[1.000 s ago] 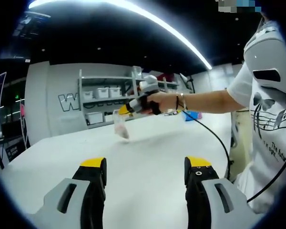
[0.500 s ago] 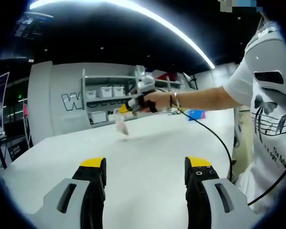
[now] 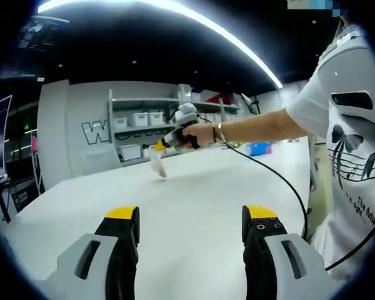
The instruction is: Open the resealable bag by pulling the two sides of the seal apart until the entire bag opening is separated and visibly accessible.
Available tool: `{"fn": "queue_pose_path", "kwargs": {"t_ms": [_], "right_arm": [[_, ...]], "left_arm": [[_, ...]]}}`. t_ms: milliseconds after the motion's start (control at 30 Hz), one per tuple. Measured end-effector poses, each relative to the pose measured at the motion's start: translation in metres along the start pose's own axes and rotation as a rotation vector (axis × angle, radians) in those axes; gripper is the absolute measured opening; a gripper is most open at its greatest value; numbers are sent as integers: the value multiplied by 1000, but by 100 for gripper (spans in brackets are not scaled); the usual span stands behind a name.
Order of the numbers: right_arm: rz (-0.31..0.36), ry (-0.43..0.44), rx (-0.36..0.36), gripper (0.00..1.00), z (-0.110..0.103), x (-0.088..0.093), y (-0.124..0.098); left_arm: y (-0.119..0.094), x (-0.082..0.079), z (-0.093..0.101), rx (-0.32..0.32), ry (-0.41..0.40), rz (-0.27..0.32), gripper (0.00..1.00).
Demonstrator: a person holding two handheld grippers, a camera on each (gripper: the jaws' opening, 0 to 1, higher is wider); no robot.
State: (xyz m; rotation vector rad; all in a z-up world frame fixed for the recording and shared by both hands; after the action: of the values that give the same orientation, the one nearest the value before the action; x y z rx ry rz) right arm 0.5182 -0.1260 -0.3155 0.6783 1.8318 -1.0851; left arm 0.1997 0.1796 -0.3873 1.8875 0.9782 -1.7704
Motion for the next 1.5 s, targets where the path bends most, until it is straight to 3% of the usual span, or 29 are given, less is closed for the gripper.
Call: {"fn": "queue_pose_path", "kwargs": {"t_ms": [500, 967, 1133, 1500], "right_arm": [[-23, -50, 102, 0, 22, -12, 29], [-57, -162, 99, 0, -7, -2, 81], [-73, -163, 92, 0, -14, 8, 97], [-104, -160, 68, 0, -22, 18, 104]], "left_arm": [[7, 2, -11, -8, -13, -7, 66], [4, 3, -18, -25, -23, -13, 66], [4, 6, -19, -27, -32, -16, 66], [3, 7, -22, -27, -33, -15, 65]]}}
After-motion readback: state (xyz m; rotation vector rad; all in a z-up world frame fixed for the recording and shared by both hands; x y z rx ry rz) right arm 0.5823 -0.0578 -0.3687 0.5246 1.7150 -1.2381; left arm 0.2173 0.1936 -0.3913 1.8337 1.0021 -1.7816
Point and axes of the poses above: the point that each gripper's makers call its tool centre point, and the gripper's own axes: y roughly forward along the fingers, z roughly to its right, x roughly out of its underside, the point moved 8 cm from there along -y, roughly backward along the fingers, and after that the axes turned 8 degrees about -z, right-handed, at the moved point
